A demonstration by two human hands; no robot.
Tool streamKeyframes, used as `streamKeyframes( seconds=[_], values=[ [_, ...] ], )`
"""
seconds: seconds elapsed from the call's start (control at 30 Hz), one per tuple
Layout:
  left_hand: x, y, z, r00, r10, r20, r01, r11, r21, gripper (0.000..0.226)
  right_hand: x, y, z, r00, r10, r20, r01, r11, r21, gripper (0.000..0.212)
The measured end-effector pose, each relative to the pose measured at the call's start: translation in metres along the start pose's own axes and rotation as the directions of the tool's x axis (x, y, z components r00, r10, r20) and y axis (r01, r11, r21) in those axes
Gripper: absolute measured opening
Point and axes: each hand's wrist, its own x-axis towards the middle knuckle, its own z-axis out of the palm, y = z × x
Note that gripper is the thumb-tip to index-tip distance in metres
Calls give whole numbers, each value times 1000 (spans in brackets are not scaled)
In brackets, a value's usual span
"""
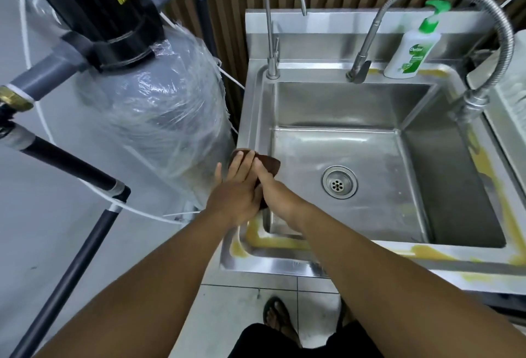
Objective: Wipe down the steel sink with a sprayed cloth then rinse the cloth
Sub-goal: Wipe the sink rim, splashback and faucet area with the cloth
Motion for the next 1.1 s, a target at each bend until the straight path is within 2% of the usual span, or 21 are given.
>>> streamKeyframes(
  seconds=[0.07,0.2,0.47,0.6,0.73,0.87,0.93,1.03,1.1],
  values=[
    [2,-1,0,1000,5,9,-5,1000,0,62,-3,-4,-1,1000,-13,-22,12,999,-41,119],
    [-24,-4,4,999,51,-1,-51,998,-30,62,-22,4,-7,999,-36,23,39,983,-181,77],
    [-74,1,28,997,74,-3,-74,993,-90,62,-55,22,6,998,26,65,8,881,-473,92],
    [-95,12,37,999,4,-40,-8,993,-116,80,-71,25,10,997,5,74,39,810,-585,92],
    [-111,25,47,990,-114,-84,103,986,-130,71,-75,35,13,997,-24,68,66,687,-724,108],
    [-123,37,49,982,-179,-60,170,976,-139,69,-80,51,7,985,-128,120,169,515,-840,95],
    [-124,38,48,984,-172,-39,167,980,-108,70,-79,56,4,983,-143,116,171,464,-869,90],
    [-122,37,40,993,-114,-2,114,991,-76,76,-78,55,4,988,-124,90,136,447,-884,88],
    [-118,32,31,996,-83,21,84,993,-87,72,-74,52,6,991,-113,67,113,473,-874,86]
  ],
)
